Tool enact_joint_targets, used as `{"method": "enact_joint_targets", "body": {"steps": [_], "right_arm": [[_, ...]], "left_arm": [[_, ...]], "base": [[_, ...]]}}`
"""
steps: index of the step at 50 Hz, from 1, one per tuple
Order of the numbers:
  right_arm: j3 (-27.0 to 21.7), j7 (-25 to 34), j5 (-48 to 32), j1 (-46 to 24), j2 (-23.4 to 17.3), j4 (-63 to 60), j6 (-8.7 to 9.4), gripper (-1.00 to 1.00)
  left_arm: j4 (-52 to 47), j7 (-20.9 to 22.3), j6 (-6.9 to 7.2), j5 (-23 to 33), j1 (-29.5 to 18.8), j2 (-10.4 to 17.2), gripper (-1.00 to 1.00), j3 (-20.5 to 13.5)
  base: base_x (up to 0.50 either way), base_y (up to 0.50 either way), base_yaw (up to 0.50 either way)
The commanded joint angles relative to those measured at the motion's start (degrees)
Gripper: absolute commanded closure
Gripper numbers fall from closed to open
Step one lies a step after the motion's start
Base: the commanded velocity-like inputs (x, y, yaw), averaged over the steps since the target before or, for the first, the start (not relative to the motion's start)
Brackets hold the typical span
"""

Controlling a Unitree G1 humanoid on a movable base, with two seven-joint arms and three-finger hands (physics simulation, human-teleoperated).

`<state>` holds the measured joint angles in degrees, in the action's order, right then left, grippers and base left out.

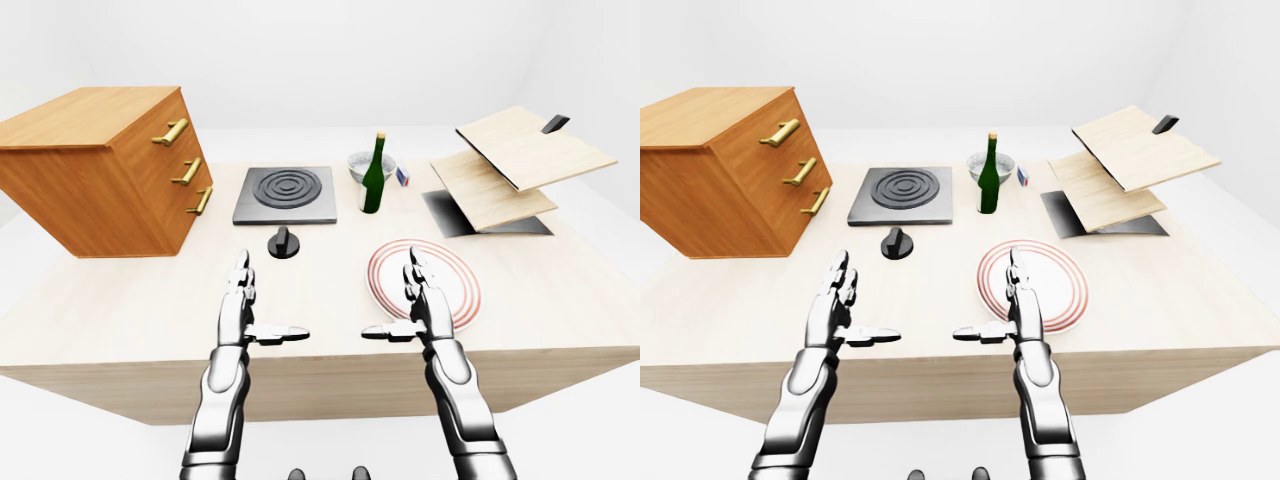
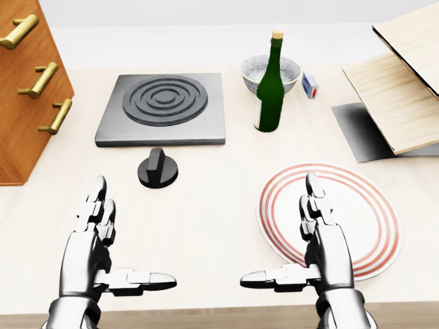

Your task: Turn on the stove.

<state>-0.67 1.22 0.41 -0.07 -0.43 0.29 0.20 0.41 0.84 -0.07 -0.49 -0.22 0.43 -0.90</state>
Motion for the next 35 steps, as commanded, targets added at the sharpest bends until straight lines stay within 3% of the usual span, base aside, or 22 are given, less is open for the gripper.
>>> {"method": "enact_joint_targets", "body": {"steps": [1,5,10,16,29,35], "right_arm": [[-0.7,1.5,0.0,-0.5,-0.5,0.8,1.4,-1.0],[-0.8,-0.1,-0.8,-0.9,-0.4,0.1,3.67,-1.0],[-0.7,0.4,-0.4,-0.6,-0.4,0.1,2.45,-1.0],[-0.9,1.2,0.4,-0.8,-0.5,-0.3,3.95,-1.0],[-0.4,1.6,-0.3,-0.7,-0.4,0.7,2.69,-1.0],[-0.3,1.4,-0.6,-0.6,-0.4,0.5,2.64,-1.0]], "left_arm": [[1.1,1.2,-0.17,-0.9,-0.6,0.7,-1.0,-1.4],[0.5,1.3,0.14,-0.9,-0.3,0.7,-1.0,-1.4],[0.8,1.3,-0.03,-0.8,-0.4,0.7,-1.0,-1.2],[0.9,1.3,0.01,-0.7,-0.5,0.7,-1.0,-1.2],[2.1,1.3,-0.64,-0.1,-0.6,0.6,-1.0,-0.8],[1.7,1.4,-0.26,-0.1,-0.6,0.6,-1.0,-0.9]], "base": [[0.0,0.0,0.0],[0.0,0.0,0.0],[0.0,0.0,0.0],[0.0,0.0,0.0],[0.17,0.0,0.0],[0.25,0.0,0.0]]}}
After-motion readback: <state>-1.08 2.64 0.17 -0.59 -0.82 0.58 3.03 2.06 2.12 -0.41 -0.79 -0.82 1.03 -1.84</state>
